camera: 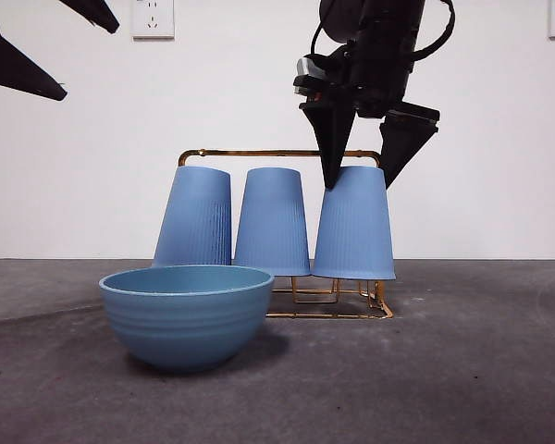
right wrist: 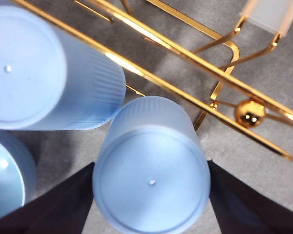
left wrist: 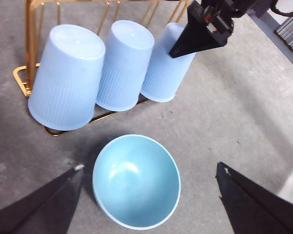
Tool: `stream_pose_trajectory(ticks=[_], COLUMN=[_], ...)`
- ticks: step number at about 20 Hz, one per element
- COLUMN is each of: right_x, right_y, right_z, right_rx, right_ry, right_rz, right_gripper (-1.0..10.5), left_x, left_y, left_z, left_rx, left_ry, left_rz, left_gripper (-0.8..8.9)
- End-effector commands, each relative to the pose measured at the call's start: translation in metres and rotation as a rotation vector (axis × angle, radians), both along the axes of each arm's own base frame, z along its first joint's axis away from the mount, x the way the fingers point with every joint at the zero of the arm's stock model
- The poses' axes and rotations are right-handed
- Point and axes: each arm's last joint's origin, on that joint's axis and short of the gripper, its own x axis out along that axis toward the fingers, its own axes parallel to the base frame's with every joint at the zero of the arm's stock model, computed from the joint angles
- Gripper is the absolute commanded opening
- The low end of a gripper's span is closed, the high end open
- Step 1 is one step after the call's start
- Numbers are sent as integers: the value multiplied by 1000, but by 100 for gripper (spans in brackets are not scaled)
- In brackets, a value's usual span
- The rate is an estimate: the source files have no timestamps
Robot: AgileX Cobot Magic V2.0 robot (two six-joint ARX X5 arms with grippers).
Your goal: Right arm lift cup from the cupboard, then place it on the right of the bowl
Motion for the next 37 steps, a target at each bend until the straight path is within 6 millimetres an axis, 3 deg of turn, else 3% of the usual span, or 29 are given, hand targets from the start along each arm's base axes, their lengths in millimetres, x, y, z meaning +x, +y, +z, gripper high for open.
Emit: stream_pose_trajectory(ticks=[1, 14, 29, 37], right_x=[4, 0, -6, -26], right_y=[5, 3, 1, -10], right_z=[-4, 5, 41, 73], right_rx=[-24, -21, 5, 42], right_ry=[-7, -13, -52, -116], right_rz=[-1, -9, -19, -20], right_gripper=[324, 278, 278, 278], left_x=[1, 1, 1, 4], left_y=[-2, -2, -2, -2], left_z=[6, 6, 6, 3], left_rx=[-9, -9, -9, -17], left_ry=[-21, -20, -20, 18], left_rz=[-12, -12, -12, 1], left_gripper=[438, 438, 438, 438])
